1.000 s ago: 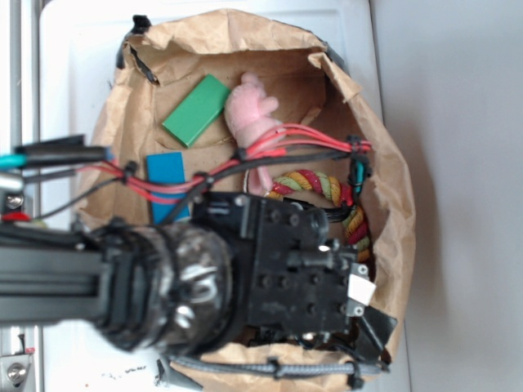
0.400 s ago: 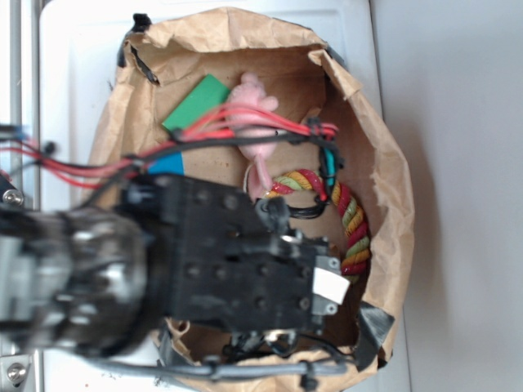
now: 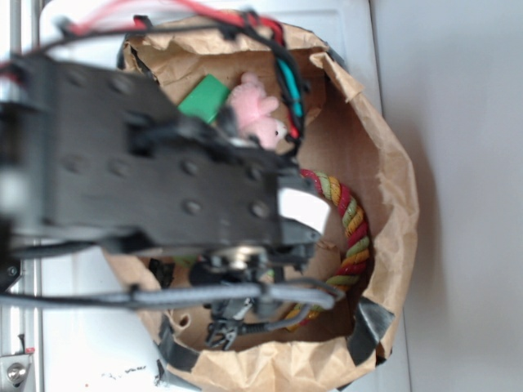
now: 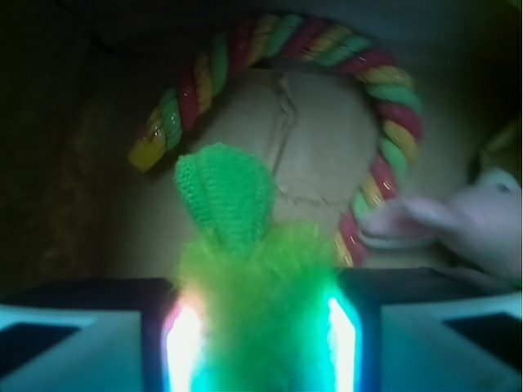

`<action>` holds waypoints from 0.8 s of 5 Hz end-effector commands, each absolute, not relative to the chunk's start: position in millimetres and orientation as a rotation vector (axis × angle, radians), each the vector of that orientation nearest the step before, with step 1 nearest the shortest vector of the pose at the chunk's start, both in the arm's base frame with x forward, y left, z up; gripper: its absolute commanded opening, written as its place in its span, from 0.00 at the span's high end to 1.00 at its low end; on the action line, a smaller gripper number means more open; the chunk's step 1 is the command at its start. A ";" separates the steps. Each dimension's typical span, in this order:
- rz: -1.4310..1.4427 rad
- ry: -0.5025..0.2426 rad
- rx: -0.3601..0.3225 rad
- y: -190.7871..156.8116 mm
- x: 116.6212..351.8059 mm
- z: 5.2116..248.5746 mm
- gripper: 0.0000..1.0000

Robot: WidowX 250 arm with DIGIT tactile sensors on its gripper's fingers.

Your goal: Grab the green animal.

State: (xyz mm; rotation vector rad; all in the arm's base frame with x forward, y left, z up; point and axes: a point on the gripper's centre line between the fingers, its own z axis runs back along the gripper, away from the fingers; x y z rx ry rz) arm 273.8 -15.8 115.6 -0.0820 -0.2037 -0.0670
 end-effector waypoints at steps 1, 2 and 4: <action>0.086 -0.303 -0.083 16.7 272.8 168.5 1.00; 0.127 -0.308 -0.087 24.2 274.3 183.5 1.00; 0.134 -0.312 -0.086 22.1 276.6 199.5 1.00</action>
